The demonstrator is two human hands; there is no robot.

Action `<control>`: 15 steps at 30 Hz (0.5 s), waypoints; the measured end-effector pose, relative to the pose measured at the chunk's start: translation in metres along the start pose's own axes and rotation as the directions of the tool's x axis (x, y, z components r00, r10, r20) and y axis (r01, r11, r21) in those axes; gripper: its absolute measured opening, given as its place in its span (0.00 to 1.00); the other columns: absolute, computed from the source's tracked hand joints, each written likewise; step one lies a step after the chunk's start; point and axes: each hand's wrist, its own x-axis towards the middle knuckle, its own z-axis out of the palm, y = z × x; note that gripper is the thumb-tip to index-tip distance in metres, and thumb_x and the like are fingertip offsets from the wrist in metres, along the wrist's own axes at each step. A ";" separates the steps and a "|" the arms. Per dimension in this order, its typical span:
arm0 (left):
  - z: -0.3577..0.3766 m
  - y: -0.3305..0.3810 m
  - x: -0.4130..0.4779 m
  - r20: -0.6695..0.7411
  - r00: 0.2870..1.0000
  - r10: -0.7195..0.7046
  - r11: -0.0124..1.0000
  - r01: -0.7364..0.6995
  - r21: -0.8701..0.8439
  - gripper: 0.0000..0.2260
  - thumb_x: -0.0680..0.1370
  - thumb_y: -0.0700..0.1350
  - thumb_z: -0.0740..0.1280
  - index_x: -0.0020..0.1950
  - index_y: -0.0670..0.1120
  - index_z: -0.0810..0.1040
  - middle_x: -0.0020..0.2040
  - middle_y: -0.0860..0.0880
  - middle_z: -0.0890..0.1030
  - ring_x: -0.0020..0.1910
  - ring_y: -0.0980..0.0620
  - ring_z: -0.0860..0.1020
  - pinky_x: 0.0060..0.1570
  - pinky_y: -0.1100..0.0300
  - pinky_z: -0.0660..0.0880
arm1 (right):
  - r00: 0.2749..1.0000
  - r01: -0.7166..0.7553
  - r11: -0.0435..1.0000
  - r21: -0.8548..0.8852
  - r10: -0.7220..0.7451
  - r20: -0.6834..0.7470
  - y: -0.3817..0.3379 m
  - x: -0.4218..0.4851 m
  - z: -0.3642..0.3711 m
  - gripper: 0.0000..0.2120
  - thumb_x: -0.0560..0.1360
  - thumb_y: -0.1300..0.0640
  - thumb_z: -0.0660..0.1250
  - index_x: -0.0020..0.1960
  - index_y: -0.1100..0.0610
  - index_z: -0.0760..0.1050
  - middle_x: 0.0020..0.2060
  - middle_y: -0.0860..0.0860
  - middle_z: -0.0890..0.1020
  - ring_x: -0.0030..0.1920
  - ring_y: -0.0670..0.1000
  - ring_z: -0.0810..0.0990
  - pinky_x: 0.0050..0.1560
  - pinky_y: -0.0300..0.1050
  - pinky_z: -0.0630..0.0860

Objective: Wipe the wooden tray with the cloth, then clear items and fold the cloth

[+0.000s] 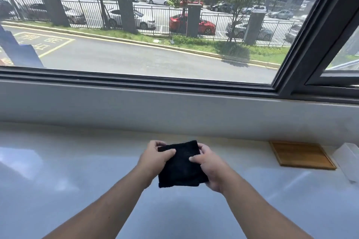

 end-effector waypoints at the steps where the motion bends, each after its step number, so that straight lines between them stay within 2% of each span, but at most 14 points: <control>1: 0.001 -0.026 0.004 -0.002 0.999 -0.051 0.999 0.051 0.013 0.22 0.69 0.51 0.75 0.61 0.53 0.74 0.56 0.47 0.83 0.52 0.44 0.85 0.52 0.45 0.84 | 0.999 -0.033 0.997 -0.070 0.031 -0.034 0.023 0.006 0.000 0.24 0.77 0.66 0.63 0.69 0.46 0.73 0.58 0.56 0.85 0.55 0.62 0.87 0.47 0.56 0.84; 3: 0.003 -0.076 0.010 -0.002 0.989 -0.146 0.987 0.146 0.069 0.23 0.72 0.47 0.74 0.64 0.54 0.72 0.56 0.48 0.83 0.51 0.46 0.85 0.52 0.47 0.83 | 0.992 -0.105 0.981 -0.164 0.091 -0.092 0.068 0.016 0.001 0.29 0.75 0.66 0.62 0.70 0.42 0.70 0.56 0.55 0.85 0.52 0.61 0.87 0.42 0.53 0.83; 5: 0.008 -0.124 0.014 -0.008 0.979 -0.204 0.971 0.203 0.126 0.23 0.75 0.45 0.74 0.67 0.54 0.71 0.56 0.50 0.82 0.50 0.48 0.84 0.50 0.50 0.83 | 0.981 -0.174 0.957 -0.232 0.147 -0.130 0.114 0.027 0.000 0.31 0.74 0.66 0.61 0.72 0.41 0.67 0.55 0.54 0.85 0.52 0.59 0.86 0.45 0.53 0.83; 7: 0.013 -0.159 0.015 -0.029 0.979 -0.204 0.955 0.205 0.213 0.22 0.76 0.45 0.74 0.67 0.54 0.70 0.57 0.53 0.80 0.50 0.51 0.83 0.47 0.53 0.82 | 0.972 -0.218 0.922 -0.321 0.176 -0.155 0.152 0.033 -0.002 0.33 0.75 0.65 0.61 0.76 0.43 0.63 0.54 0.53 0.84 0.52 0.56 0.85 0.49 0.52 0.83; 9: 0.015 -0.183 0.016 -0.059 0.991 -0.123 0.903 0.136 0.408 0.23 0.77 0.47 0.73 0.69 0.55 0.70 0.62 0.55 0.75 0.51 0.54 0.80 0.44 0.56 0.77 | 0.975 -0.190 0.853 -0.487 0.106 -0.194 0.178 0.033 -0.004 0.33 0.76 0.62 0.62 0.78 0.44 0.60 0.60 0.51 0.81 0.55 0.54 0.83 0.55 0.52 0.82; 11: 0.013 -0.196 0.015 -0.025 1.000 0.009 0.774 0.009 0.633 0.22 0.77 0.49 0.70 0.69 0.56 0.72 0.62 0.57 0.72 0.51 0.57 0.76 0.43 0.58 0.73 | 0.970 -0.095 0.714 -0.694 -0.092 -0.227 0.193 0.030 -0.009 0.30 0.77 0.57 0.63 0.78 0.45 0.63 0.68 0.48 0.77 0.64 0.50 0.78 0.60 0.49 0.78; 12: 0.011 -0.199 0.016 0.027 0.998 0.049 0.695 -0.053 0.717 0.20 0.76 0.49 0.69 0.68 0.57 0.73 0.62 0.58 0.73 0.51 0.57 0.76 0.44 0.58 0.73 | 0.964 -0.041 0.632 -0.774 -0.179 -0.197 0.197 0.031 -0.014 0.28 0.78 0.56 0.62 0.77 0.45 0.66 0.69 0.46 0.76 0.67 0.49 0.75 0.62 0.48 0.77; 13: 0.009 -0.199 0.017 0.086 0.994 0.066 0.632 -0.108 0.767 0.19 0.77 0.50 0.68 0.67 0.57 0.75 0.63 0.58 0.75 0.53 0.56 0.77 0.46 0.58 0.74 | 0.966 0.005 0.572 -0.820 -0.215 -0.144 0.198 0.032 -0.017 0.26 0.78 0.54 0.62 0.76 0.45 0.68 0.70 0.45 0.76 0.69 0.49 0.74 0.63 0.46 0.76; 15: 0.007 -0.190 0.018 0.193 0.981 0.028 0.528 -0.179 0.830 0.18 0.77 0.53 0.67 0.67 0.56 0.77 0.65 0.57 0.77 0.58 0.55 0.78 0.51 0.57 0.77 | 0.988 0.030 0.479 -0.877 -0.148 -0.047 0.189 0.034 -0.018 0.23 0.81 0.49 0.62 0.75 0.47 0.72 0.70 0.46 0.78 0.69 0.49 0.75 0.64 0.45 0.76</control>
